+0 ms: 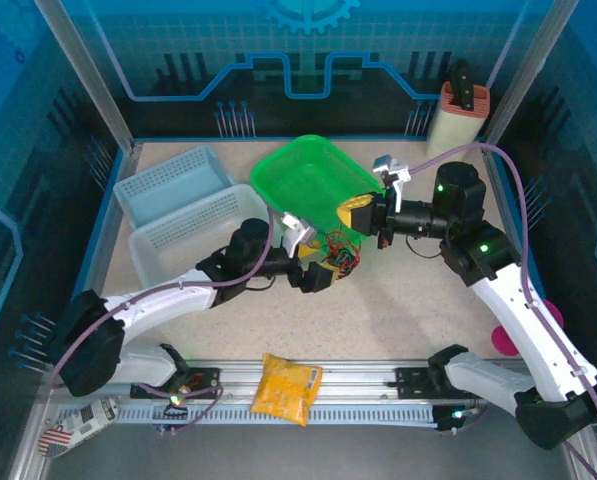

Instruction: Untangle the cables

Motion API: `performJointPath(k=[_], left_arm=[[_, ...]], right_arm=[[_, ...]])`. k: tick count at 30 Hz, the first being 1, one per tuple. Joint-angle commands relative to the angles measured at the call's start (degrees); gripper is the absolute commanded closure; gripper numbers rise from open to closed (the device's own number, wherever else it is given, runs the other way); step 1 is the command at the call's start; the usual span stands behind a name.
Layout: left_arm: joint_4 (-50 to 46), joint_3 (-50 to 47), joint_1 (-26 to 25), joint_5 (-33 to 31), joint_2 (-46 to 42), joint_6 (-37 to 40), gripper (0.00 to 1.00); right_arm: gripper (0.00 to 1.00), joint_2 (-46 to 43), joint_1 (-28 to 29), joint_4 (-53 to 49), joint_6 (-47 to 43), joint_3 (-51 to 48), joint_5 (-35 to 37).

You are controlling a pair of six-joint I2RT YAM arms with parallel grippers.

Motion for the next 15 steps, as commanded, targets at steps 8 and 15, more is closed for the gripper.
performJointPath(k=[8, 15], left_arm=[[16.0, -0.9, -0.7, 9.0, 4.2, -5.9, 0.01], [21.4, -0.4, -0.7, 12.5, 7.6, -8.1, 0.27]], right_arm=[[1.00, 0.0, 0.6, 4.1, 2.4, 1.2, 0.9], [1.00, -0.5, 1.1, 5.3, 3.1, 0.8, 2.2]])
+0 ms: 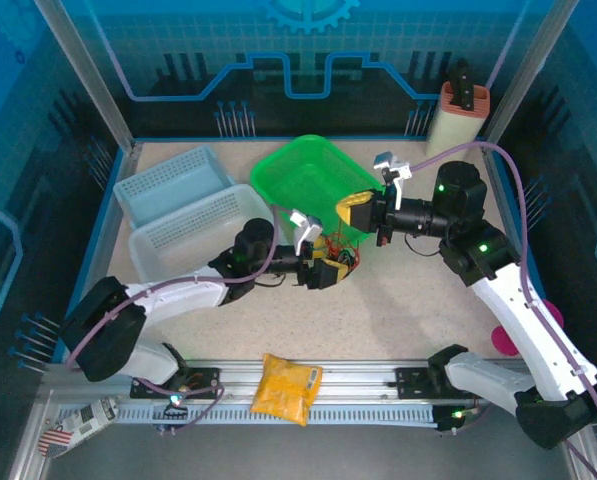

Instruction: Untangle the cables

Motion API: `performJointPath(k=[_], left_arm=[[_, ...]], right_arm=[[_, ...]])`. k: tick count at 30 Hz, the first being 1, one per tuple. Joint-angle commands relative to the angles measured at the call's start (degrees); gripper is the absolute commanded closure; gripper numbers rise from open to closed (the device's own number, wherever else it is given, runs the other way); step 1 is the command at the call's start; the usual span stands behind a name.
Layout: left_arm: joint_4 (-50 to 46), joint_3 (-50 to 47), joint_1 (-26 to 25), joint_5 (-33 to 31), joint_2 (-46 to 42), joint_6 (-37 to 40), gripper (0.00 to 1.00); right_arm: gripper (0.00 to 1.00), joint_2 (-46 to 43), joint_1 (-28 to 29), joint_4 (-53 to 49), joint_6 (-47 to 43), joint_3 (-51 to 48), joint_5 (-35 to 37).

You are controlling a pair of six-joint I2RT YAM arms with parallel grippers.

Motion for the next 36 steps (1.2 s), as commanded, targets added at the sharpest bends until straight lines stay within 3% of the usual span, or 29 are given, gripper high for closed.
performJointPath(k=[1, 9, 11, 12, 13, 15, 16, 18, 23, 28, 33, 36], left_arm=[[6.1, 0.1, -0.4, 4.5, 1.6, -1.9, 0.38], [5.4, 1.3, -0.3, 9.2, 1.6, -1.1, 1.00], [2.6, 2.1, -0.2, 9.3, 0.7, 0.1, 1.00], [1.6, 2.4, -0.3, 9.1, 0.2, 0.6, 1.00], [0.7, 2.5, -0.2, 8.4, -0.5, 0.7, 1.00], [-0.6, 2.6, 0.1, 6.6, -1.8, 0.4, 1.00], [-1.5, 2.9, 0.4, 6.0, -2.5, 0.1, 1.00], [-4.3, 3.8, 1.1, 4.6, -3.5, -0.6, 1.00], [-15.2, 8.1, 2.9, 0.4, -5.3, -1.9, 1.00], [-19.6, 10.6, 3.7, -3.0, -6.0, -2.0, 1.00], [-19.7, 11.7, 3.9, -6.3, -6.3, -3.7, 1.00], [-16.8, 11.0, 3.9, -6.4, -6.6, -5.5, 1.00]], right_arm=[[1.00, -0.7, 0.5, 2.5, 0.9, 0.8, 2.2], [1.00, 1.8, -0.9, -4.1, 1.7, 2.1, 10.6], [0.99, 2.4, -1.9, -4.5, 2.4, 1.8, 10.5], [0.90, 2.7, -2.5, -4.8, 2.8, 1.7, 10.5], [0.75, 2.8, -3.1, -5.2, 3.1, 1.6, 10.3], [0.29, 2.6, -4.7, -6.9, 3.2, 1.8, 10.6], [0.17, 2.1, -5.7, -8.3, 3.0, 1.7, 11.6], [0.08, 0.4, -8.1, -11.3, 2.2, 1.2, 13.0], [0.10, -5.8, -15.2, -19.1, -2.6, -2.1, 7.3], [0.09, -14.5, -15.8, -24.9, -7.3, -7.4, 5.3], [0.11, -20.4, -15.9, -25.7, -5.4, -13.1, 5.1], [0.25, -20.5, -15.9, -22.4, -0.6, -17.1, 1.4]])
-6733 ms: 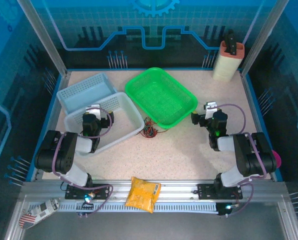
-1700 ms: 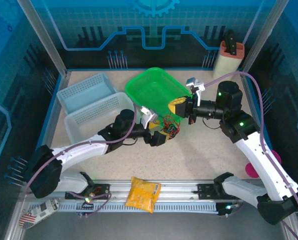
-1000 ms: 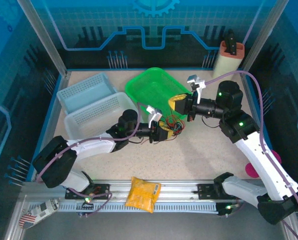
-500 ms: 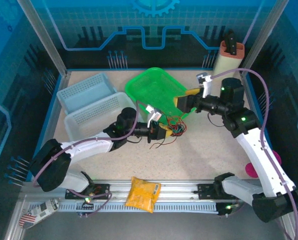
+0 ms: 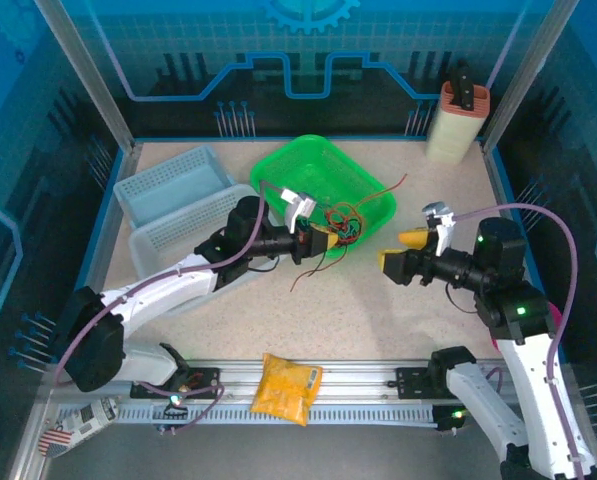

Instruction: Untangle the cables

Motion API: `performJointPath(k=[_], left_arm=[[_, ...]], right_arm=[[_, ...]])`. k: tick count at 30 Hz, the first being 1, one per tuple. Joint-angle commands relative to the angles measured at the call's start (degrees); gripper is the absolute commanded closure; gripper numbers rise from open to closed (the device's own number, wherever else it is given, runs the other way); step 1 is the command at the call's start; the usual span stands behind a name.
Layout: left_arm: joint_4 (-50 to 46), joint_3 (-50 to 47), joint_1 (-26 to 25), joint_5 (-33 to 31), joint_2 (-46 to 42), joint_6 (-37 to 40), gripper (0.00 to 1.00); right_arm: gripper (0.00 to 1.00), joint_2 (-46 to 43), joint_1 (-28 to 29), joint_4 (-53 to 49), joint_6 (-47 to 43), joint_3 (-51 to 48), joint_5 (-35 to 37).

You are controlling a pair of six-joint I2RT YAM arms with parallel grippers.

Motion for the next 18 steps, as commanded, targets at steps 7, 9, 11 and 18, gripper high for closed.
performJointPath(k=[7, 9, 11, 18], left_arm=[[2.8, 2.2, 0.3, -0.4, -2.7, -3.5, 1.00], [2.0, 2.7, 0.3, -0.2, -2.6, -3.7, 1.00], [2.1, 2.9, 0.2, 0.4, -2.4, -3.8, 1.00], [4.5, 2.6, -0.1, 1.8, -1.7, -3.7, 1.00]], right_arm=[[0.36, -0.4, 0.7, 34.0, 31.9, -21.6, -10.9], [0.35, 0.6, 2.3, 42.6, 38.4, -24.8, -9.5], [0.35, 2.2, 5.2, 49.1, 42.3, -26.8, -7.3], [0.47, 10.0, 12.1, 60.5, 47.3, -27.1, -2.4]])
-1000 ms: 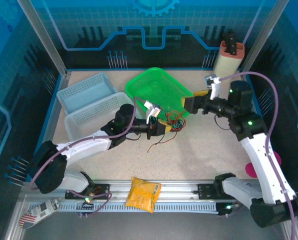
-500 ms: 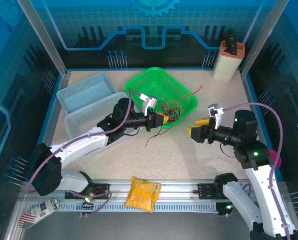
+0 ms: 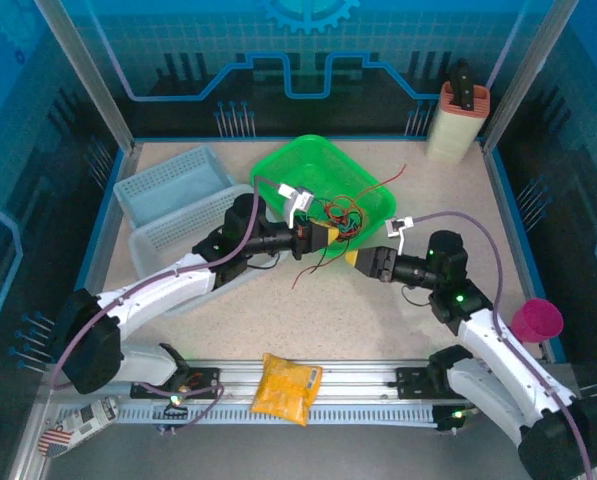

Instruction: Untangle the cables

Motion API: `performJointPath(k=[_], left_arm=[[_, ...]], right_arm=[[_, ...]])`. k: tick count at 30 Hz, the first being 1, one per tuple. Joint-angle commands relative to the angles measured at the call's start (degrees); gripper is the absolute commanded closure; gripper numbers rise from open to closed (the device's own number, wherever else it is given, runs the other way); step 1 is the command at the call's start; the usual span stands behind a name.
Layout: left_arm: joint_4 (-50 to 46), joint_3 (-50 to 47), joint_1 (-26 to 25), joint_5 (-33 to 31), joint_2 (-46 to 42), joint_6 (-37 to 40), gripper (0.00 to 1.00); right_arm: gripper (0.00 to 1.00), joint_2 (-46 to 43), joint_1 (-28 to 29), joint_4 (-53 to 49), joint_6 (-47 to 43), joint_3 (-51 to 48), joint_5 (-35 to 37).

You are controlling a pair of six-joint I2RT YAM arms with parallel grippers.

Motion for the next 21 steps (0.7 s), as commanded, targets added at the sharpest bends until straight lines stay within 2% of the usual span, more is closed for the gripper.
performJointPath(k=[1, 5, 11, 15, 18, 21], left_arm=[[3.5, 1.5, -0.2, 1.8, -1.0, -0.4, 1.00], [3.4, 1.3, -0.3, 1.6, -1.3, -0.9, 1.00], [3.5, 0.9, -0.3, 1.3, -2.3, -1.6, 1.00], [1.4, 1.1, 0.0, 2.4, -3.3, -1.2, 1.00], [-1.6, 1.7, 0.6, 4.0, -4.2, -2.4, 1.00], [-5.6, 3.3, 1.5, 7.8, -4.7, -4.3, 1.00]], right_arm=[[0.49, 2.4, 1.6, 12.9, 6.8, -0.7, 2.6], [0.59, 4.0, 2.0, 14.9, 8.1, -1.9, 4.2], [0.84, 3.7, 2.0, 12.9, 7.0, -2.9, 5.1], [1.00, 0.0, 0.2, -0.7, 0.2, -0.2, 7.6], [1.00, -2.5, -2.1, -14.4, -8.1, 4.3, 11.1], [1.00, -3.1, -5.4, -21.4, -12.6, 8.3, 12.6]])
